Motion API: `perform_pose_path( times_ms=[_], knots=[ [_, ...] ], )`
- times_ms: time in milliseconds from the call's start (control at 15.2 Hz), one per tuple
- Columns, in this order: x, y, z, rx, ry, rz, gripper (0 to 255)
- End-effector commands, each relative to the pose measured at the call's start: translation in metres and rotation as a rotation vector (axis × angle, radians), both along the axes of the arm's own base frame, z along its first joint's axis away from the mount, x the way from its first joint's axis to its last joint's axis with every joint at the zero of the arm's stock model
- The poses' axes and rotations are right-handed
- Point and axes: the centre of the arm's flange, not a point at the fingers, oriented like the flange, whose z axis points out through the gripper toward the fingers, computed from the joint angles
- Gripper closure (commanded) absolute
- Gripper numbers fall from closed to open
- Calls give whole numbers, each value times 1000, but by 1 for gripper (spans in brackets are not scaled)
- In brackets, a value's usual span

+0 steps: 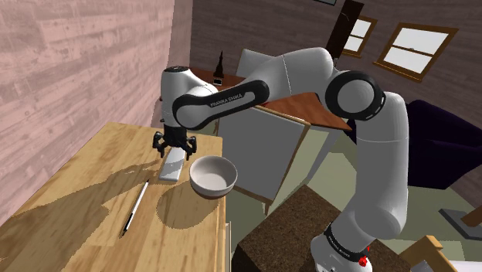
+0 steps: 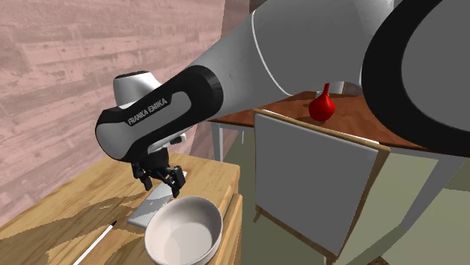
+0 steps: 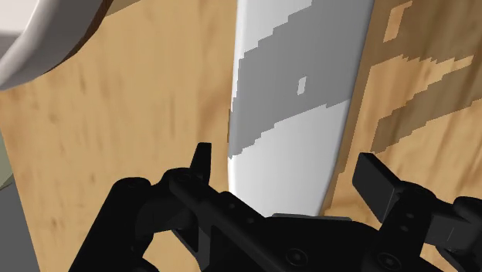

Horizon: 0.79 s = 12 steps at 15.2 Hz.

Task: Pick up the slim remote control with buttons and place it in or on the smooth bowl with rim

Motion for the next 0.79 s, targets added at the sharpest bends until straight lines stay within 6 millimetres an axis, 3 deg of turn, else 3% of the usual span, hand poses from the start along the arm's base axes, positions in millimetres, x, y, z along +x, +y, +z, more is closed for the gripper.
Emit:
perform_pose_path(
  times_ms=[0,396,462,726],
  knots=[
    [0,-1,-5,0,0,0,0],
    [0,-1,-5,0,0,0,0],
    [0,-1,-5,0,0,0,255],
    [0,-1,-5,0,0,0,255]
  ],
)
